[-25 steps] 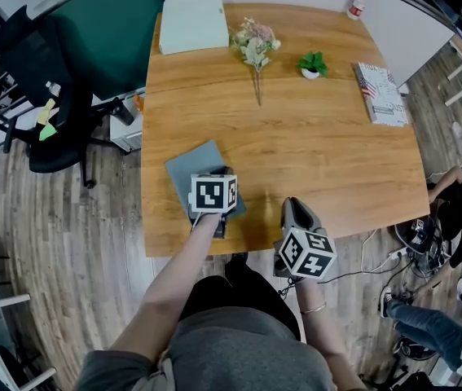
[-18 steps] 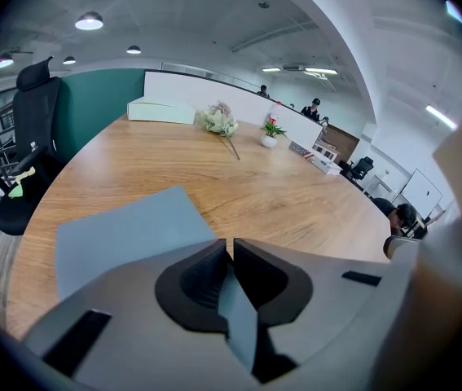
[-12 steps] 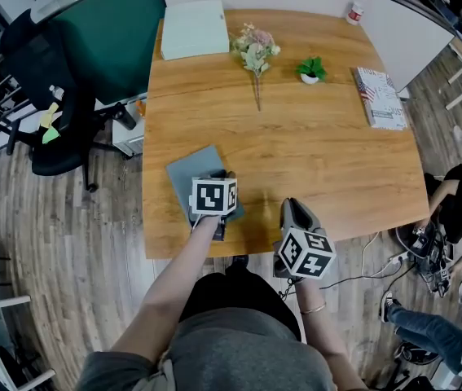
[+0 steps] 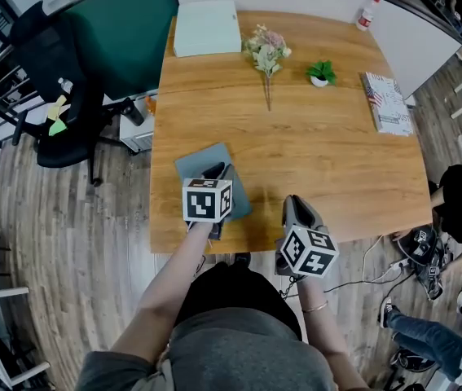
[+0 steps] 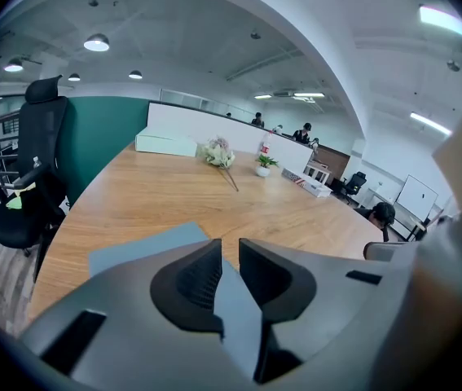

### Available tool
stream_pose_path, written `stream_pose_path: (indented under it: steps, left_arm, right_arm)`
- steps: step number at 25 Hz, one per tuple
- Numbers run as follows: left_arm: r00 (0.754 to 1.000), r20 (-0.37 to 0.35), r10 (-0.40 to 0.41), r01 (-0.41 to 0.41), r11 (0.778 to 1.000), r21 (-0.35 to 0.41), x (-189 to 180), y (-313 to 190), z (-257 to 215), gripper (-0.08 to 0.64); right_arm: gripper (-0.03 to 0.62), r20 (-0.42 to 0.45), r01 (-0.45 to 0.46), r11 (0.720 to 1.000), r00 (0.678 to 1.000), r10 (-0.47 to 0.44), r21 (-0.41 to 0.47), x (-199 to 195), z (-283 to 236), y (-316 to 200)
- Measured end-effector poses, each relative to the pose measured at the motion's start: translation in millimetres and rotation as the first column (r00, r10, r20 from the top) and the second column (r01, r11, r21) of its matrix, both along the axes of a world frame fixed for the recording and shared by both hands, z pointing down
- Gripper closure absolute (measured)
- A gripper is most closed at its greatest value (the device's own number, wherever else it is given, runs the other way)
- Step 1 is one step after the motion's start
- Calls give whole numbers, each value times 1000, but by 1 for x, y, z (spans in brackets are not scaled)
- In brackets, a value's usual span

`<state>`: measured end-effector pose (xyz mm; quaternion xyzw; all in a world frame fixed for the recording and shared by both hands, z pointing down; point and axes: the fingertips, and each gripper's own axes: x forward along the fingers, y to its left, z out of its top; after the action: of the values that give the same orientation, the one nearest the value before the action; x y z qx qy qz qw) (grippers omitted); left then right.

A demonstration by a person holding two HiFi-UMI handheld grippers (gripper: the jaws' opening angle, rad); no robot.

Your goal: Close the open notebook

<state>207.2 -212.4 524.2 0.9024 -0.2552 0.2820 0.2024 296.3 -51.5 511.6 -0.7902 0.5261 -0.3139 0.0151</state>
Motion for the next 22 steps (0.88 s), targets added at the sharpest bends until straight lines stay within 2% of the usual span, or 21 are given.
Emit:
stream_pose_path:
  steps: [4,11,22]
  left_arm:
    - [999,-50,14,-12,998,56,-9,-2,-17,499]
    - [996,-91,10,1,993,119,-32,-7,-38,525]
    - [994,-112,-6,32,973,229,-85,-9,-63,534]
  right_arm:
    - [548,-6,11,999,1000,-11,37,-5,-11,-6]
    - [566,-39,22,998,999,-19,66,-13,-29,-14]
    - [586,-73,83,993,994,-77,88,-40,-48,-28]
